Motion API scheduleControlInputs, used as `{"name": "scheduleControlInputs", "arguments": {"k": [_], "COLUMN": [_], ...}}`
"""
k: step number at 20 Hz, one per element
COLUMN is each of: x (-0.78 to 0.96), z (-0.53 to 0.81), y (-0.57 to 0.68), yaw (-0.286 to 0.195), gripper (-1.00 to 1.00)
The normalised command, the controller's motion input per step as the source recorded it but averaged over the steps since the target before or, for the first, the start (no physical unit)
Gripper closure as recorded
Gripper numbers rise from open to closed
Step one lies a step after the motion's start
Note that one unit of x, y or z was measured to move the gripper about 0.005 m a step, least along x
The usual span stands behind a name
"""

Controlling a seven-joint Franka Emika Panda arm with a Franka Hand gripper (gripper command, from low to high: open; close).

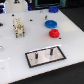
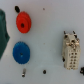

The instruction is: Insert the blue gear onto the right peg, followed by the red gear

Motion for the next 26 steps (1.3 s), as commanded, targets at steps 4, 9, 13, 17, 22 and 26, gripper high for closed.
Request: {"name": "scheduleControlInputs", "arguments": {"k": [4, 9, 13, 17, 22, 26], "x": [-0.67, -0.7, -0.65, -0.61, -0.57, -0.52], "z": [-0.14, -0.13, -0.21, -0.34, -0.49, -0.56], "y": [0.58, 0.6, 0.59, 0.52, 0.26, 0.18], "yaw": [0.0, 0.0, 0.0, 0.0, 0.0, 0.0], "gripper": [-1.0, -1.0, -1.0, -1.0, -1.0, -1.0]}}
